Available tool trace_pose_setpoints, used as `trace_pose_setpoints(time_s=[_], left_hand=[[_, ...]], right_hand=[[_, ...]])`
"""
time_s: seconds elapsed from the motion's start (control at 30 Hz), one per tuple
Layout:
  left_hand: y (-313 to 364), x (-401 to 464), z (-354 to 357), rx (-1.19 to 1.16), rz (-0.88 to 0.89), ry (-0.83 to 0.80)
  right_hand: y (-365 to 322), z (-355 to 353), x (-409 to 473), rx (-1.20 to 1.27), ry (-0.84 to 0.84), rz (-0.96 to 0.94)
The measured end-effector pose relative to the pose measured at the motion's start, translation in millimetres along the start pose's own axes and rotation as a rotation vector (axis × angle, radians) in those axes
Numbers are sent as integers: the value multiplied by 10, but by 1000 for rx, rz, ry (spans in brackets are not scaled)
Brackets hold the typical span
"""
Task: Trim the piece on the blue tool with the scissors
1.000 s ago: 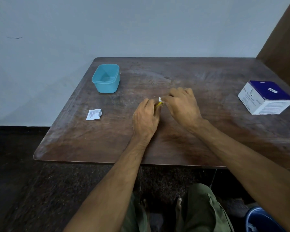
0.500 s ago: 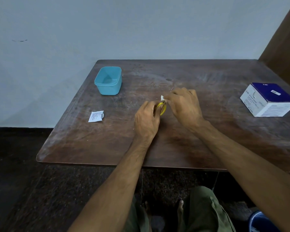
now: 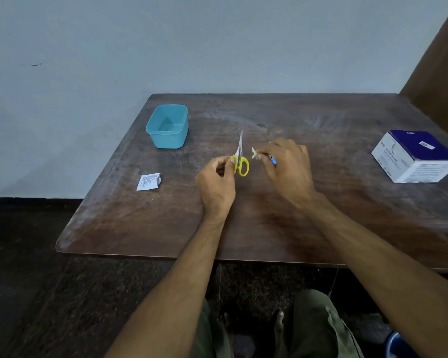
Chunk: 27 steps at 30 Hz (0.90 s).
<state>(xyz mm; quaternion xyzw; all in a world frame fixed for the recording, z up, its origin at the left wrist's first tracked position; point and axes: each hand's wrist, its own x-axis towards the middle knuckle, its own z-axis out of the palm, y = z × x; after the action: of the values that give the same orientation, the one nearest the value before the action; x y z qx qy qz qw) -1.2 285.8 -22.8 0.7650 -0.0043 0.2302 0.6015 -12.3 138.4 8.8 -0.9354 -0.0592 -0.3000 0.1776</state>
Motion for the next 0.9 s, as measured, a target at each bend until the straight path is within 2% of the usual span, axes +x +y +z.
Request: trace_pose_setpoints(time_s=[0.13, 0.3, 0.43, 0.6, 0.8, 0.9], left_hand=[[19, 8, -18, -7, -57, -45], [-7, 23, 0, -14, -69, -92], [-45, 42, 9, -13, -80, -83], [-56, 38, 9, -20, -81, -71], [-66, 51, 15, -21, -113, -82], [-50, 52, 3, -36, -122, -71]], right_hand=[[-20, -28, 24, 68, -64, -2], [-70, 41, 0, -85, -135, -104], [-132, 131, -5, -217, -145, -150], [-220, 150, -165, -225, -110, -273], [-197, 100, -50, -246, -93, -210], [-236, 116, -114, -205, -75, -266]])
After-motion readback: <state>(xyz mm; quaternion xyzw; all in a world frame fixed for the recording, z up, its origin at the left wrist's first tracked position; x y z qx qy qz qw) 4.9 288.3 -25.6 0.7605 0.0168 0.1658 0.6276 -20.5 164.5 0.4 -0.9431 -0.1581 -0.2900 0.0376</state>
